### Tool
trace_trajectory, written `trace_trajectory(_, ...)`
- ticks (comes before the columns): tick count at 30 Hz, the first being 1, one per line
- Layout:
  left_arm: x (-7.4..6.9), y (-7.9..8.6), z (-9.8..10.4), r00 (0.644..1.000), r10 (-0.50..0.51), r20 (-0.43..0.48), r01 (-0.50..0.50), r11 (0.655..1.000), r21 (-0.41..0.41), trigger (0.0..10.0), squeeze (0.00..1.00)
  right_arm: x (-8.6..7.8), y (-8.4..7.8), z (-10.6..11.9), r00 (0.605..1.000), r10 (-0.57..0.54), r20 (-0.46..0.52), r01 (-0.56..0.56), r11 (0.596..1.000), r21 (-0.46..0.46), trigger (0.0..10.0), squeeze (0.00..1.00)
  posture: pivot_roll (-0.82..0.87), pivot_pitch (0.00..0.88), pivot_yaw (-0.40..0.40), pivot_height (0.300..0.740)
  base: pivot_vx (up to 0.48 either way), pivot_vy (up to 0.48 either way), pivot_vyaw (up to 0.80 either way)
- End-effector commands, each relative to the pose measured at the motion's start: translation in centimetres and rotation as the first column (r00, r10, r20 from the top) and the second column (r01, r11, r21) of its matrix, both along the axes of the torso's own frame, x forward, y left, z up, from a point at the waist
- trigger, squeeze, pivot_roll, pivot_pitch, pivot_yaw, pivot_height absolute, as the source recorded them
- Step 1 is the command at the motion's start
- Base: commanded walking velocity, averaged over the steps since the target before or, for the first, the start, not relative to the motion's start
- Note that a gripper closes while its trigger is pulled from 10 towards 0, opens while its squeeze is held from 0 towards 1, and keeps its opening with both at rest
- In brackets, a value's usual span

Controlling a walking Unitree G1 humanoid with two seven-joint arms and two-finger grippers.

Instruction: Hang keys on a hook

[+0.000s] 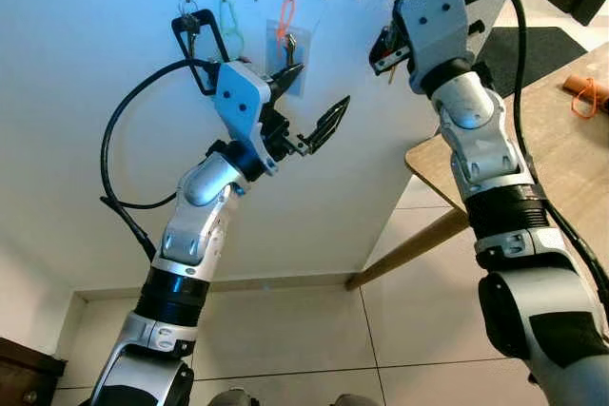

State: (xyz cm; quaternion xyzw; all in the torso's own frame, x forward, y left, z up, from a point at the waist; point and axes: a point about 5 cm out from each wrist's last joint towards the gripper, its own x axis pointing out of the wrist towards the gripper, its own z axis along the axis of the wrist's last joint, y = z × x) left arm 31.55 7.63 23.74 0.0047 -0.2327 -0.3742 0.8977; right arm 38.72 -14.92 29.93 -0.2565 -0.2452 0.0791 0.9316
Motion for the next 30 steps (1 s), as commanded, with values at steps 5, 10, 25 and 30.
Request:
trace_trajectory(5, -0.1, -0.5, -0.2, 1.000, -0.010, -0.012, 0.010, 1.000, 0.008, 10.0, 0.00, 0.4, 0.0, 1.2, 1.000, -0.008, 0.029, 0.009, 1.000, -0.029, 10.0, 0.00, 0.06, 0.079, -0.009, 0.740, 0.000, 0.000, 0.00)
trace_trajectory(10, -0.1, -0.5, -0.1, 1.000, -0.013, -0.012, 0.013, 1.000, 0.007, 10.0, 0.00, 0.8, 0.2, 1.0, 1.000, -0.011, 0.013, 0.012, 0.998, -0.057, 10.0, 0.00, 0.06, 0.084, -0.014, 0.740, 0.000, 0.000, 0.00)
trace_trajectory(25, -0.1, -0.6, 0.1, 1.000, -0.020, -0.010, 0.020, 1.000, 0.002, 10.0, 0.00, 1.4, 1.4, -1.2, 0.993, 0.047, -0.112, -0.065, 0.984, -0.164, 10.0, 0.00, 0.07, 0.083, -0.015, 0.740, 0.000, 0.000, 0.00)
trace_trajectory(30, -0.1, -0.7, 0.2, 1.000, -0.023, -0.006, 0.023, 1.000, -0.003, 10.0, 0.00, 1.5, 1.1, -1.2, 0.992, 0.044, -0.115, -0.059, 0.989, -0.134, 10.0, 0.00, 0.07, 0.082, -0.013, 0.740, 0.000, 0.000, 0.00)
